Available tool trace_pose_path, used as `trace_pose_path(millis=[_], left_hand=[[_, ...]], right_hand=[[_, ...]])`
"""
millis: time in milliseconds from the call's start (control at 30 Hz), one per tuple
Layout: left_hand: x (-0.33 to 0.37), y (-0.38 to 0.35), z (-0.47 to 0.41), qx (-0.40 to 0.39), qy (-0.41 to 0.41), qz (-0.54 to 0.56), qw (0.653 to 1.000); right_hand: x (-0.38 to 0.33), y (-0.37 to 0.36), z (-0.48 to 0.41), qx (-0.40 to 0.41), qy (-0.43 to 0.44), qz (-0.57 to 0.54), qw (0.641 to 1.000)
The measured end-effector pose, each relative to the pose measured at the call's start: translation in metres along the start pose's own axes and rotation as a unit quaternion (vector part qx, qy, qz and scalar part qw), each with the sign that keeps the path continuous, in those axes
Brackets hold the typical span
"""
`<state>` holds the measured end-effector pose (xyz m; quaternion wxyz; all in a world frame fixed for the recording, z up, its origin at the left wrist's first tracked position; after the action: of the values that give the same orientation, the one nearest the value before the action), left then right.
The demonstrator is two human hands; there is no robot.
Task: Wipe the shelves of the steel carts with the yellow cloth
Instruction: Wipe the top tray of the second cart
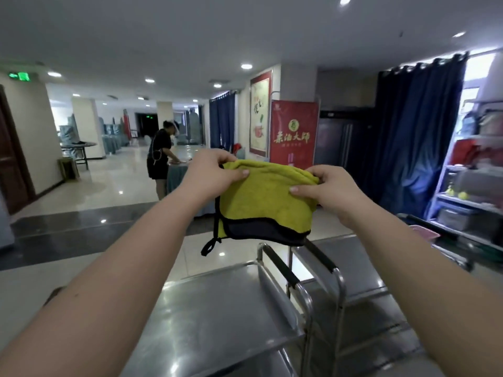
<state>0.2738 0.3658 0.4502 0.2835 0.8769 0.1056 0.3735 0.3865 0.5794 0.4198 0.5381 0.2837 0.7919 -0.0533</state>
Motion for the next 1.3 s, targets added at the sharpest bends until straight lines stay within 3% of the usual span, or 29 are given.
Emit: trace_pose_path(millis=[200, 400, 800, 1033, 1300], left_hand=[[0.074, -0.070, -0.031, -0.051, -0.052, 0.073, 0.995], [0.152, -0.175, -0.030, -0.028, -0.076, 0.127, 0.989], [0.278, -0.429, -0.040, -0.088, -0.080, 0.129, 0.984], [0.288, -0.536, -0.062, -0.089, -0.073, 0.114, 0.987], [0.227, -0.680, -0.103, -0.135, -0.053, 0.083, 0.986]], right_hand=[[-0.007, 0.103, 0.016, 0.107, 0.024, 0.053, 0.993], [0.016, 0.221, 0.042, 0.183, 0.039, 0.073, 0.980], [0.133, 0.463, 0.060, 0.197, 0.005, 0.111, 0.974], [0.217, 0.538, 0.018, 0.187, -0.004, 0.138, 0.973], [0.372, 0.583, -0.048, 0.190, -0.057, 0.147, 0.969]])
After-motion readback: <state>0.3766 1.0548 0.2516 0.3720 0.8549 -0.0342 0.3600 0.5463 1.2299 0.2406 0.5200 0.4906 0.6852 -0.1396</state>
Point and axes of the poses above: each hand's wrist, its own z-axis away from the middle knuckle, its own y-axis out of the back of the hand, x = y × z, the point moved 4 cm from there along -z, towards the middle knuckle, and after that the axes turned 8 degrees about -z, right-handed, at the moved point
